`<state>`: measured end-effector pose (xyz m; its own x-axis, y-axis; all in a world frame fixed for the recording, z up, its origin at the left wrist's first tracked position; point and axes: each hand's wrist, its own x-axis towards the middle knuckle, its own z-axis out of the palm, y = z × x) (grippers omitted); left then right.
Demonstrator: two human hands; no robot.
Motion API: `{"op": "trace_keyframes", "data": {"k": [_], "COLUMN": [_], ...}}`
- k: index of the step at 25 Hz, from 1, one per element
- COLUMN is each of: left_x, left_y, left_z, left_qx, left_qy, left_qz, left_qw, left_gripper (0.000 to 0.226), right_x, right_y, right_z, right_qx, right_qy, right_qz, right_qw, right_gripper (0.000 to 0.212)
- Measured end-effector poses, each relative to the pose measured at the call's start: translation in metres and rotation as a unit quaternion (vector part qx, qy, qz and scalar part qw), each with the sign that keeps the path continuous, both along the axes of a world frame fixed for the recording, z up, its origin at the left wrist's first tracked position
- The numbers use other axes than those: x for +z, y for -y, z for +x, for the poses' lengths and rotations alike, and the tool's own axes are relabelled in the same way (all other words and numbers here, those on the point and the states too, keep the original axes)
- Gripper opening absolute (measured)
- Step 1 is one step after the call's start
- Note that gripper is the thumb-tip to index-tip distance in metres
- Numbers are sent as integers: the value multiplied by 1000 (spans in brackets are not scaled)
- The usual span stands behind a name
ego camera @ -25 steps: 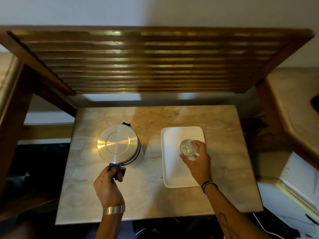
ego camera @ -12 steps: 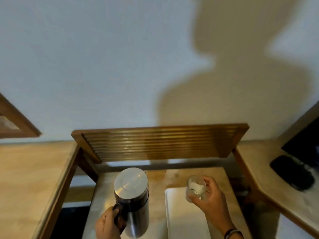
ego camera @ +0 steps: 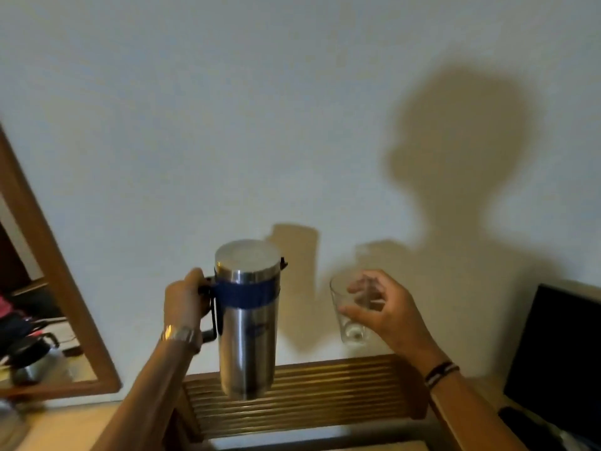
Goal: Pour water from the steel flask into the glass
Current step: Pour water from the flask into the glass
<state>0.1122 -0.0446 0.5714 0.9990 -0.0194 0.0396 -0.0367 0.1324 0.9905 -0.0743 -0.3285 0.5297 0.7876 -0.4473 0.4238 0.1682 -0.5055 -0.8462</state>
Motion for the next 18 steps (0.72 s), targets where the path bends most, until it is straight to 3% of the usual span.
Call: {"op": "trace_keyframes", "data": {"k": [5,8,18], "left_x": [131,176,255], "left_y": [14,19,43], "left_z": [-8,-16,-16], "left_qx": [-26,-39,-70], "left_qy": [62,77,210], "left_qz": [-53,-46,95], "left_qw": [996,995,971], "left_gripper": [12,15,23], "right_x": [111,153,163], "right_y": [5,7,7], "right_z": [-9,-10,-11], "right_qx": [4,-10,4], "right_qy": [56,84,98], "right_qz": [33,49,98], "right_qw": [998,995,990], "right_gripper": [64,57,73]}}
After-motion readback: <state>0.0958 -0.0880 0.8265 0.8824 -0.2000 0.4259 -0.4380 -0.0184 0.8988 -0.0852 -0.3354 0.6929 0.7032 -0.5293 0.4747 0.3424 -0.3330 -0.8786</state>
